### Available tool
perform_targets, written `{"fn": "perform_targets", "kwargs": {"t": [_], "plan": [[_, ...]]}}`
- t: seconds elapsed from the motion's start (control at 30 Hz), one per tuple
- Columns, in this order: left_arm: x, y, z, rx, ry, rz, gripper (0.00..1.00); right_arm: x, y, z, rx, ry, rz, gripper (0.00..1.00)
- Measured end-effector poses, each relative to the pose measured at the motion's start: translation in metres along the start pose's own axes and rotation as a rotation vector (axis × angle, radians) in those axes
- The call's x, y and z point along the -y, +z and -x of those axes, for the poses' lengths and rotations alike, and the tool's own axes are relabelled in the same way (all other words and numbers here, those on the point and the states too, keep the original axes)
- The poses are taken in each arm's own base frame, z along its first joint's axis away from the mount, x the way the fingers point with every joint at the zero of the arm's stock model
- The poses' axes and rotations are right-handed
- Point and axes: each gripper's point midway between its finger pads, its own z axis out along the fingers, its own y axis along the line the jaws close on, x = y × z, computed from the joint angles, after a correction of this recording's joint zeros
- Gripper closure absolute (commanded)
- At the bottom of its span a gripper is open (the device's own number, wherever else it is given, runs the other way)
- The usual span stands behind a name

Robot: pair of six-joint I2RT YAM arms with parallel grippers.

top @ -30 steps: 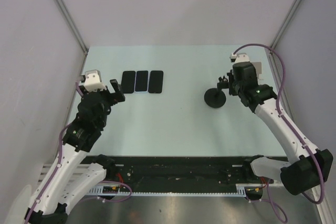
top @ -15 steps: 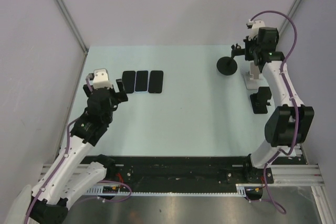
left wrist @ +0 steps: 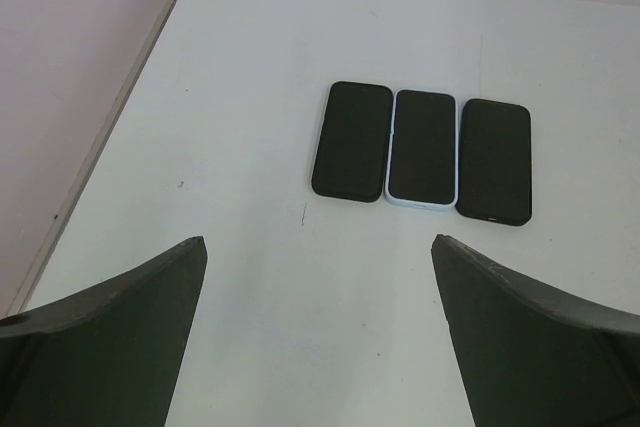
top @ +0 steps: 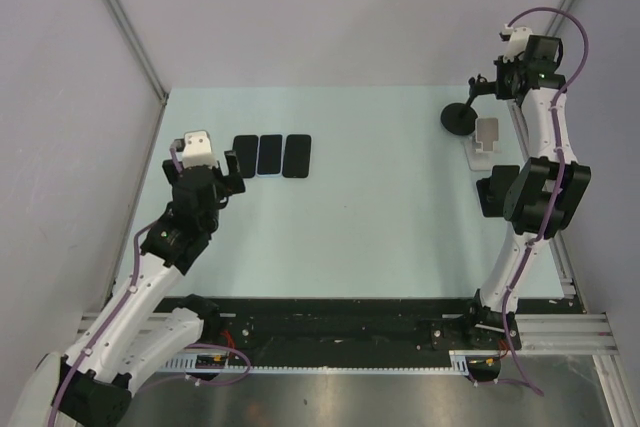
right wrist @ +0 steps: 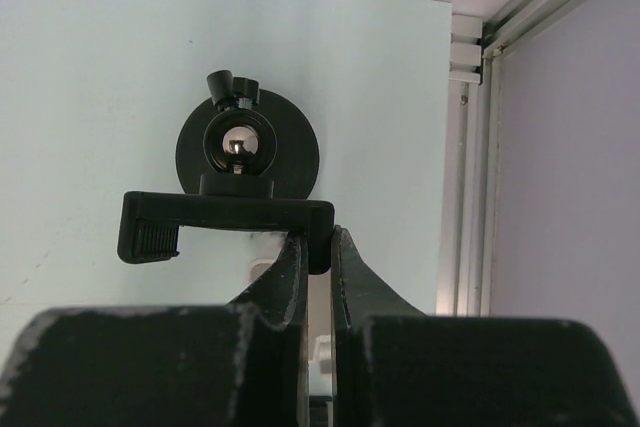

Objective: Remove the phone from the phone stand

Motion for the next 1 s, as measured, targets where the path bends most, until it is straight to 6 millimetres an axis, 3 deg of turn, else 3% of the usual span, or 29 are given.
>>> {"fn": "perform_targets", "kwargs": {"t": [0.27, 0.87, 0.93, 1.0], "plan": [[-0.001, 0.002, 0.004, 0.015, -0.004, 0.004, 0.00, 0.022, 0.026, -0.015, -0.033, -0.001, 0.009, 1.00], [-0.002, 0.002, 0.006, 0.021, -0.001, 0.006, 0.00, 0.027, 0.031, -0.019, -0.022, -0.006, -0.009, 1.00], [-0.002, 0.002, 0.006, 0.021, -0.001, 0.006, 0.00, 0.028, 0.031, -0.019, -0.020, 0.002, -0.019, 0.95], [-0.002, 0.003, 0.005, 0.021, -0.001, 0.007, 0.00, 0.028, 0.031, -0.020, -0.017, 0.007, -0.025, 0.82]]}}
